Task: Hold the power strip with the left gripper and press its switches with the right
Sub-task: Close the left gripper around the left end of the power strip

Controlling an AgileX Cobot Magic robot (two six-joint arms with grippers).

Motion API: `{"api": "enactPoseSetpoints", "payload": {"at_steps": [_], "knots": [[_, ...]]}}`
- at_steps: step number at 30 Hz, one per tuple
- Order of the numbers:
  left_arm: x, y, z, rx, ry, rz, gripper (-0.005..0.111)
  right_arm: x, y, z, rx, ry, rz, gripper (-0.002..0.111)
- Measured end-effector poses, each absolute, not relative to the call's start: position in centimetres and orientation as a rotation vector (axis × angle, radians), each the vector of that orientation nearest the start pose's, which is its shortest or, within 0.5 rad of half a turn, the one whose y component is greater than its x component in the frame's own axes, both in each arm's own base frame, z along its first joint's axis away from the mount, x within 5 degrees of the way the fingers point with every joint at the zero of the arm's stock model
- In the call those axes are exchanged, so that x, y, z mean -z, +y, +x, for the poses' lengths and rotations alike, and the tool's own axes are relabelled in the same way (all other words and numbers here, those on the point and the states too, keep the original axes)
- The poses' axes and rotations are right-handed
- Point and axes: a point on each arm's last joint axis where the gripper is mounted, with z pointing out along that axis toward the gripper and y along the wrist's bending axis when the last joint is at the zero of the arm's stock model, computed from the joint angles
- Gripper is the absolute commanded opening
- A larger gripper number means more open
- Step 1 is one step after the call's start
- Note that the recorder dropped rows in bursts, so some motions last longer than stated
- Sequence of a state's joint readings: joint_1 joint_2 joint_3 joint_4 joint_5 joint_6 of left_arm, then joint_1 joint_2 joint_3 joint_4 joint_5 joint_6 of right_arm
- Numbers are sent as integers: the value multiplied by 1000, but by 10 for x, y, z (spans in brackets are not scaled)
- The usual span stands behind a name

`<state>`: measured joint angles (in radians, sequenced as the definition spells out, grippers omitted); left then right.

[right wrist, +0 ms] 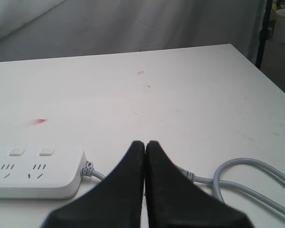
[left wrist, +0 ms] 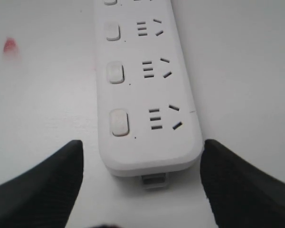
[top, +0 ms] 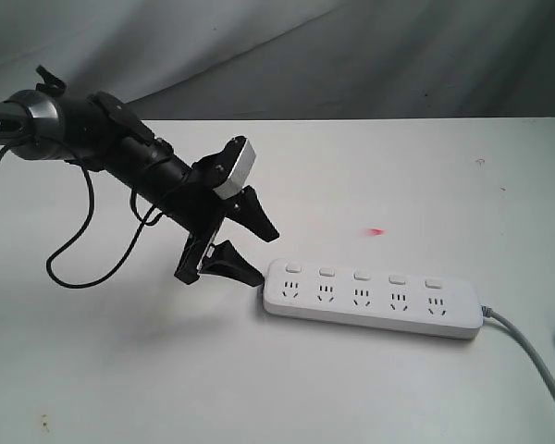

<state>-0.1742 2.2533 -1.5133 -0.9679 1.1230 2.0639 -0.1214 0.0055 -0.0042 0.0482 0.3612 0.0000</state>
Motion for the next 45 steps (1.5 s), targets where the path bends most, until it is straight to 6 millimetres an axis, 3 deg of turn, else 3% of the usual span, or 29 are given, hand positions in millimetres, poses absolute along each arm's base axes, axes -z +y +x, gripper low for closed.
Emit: {"api": "enactPoseSetpoints", "payload": {"at_steps": [7, 14, 20, 26, 32, 40, 45], "knots": [[-122, -140, 405, 824, 1625, 1851, 86, -182, -5, 53, 38, 1840, 142, 0], [-121, -143, 406, 833, 1613, 1826, 86, -182, -5, 53, 38, 1840, 142, 0], [-106, -169, 398, 861, 1589, 1889, 86, -182, -5, 53, 38, 1840, 142, 0], [-85, -169, 402, 846, 1651, 1848, 86, -182, -5, 53, 38, 1840, 142, 0], [-83, -169, 404, 816, 1662, 1845, 85, -182, -5, 53, 38, 1840, 142, 0], [-83, -169, 404, 812, 1663, 1844, 46, -182, -5, 53, 38, 1840, 142, 0], [-83, -169, 404, 812, 1663, 1844, 33, -182, -5, 53, 38, 1840, 142, 0]]}}
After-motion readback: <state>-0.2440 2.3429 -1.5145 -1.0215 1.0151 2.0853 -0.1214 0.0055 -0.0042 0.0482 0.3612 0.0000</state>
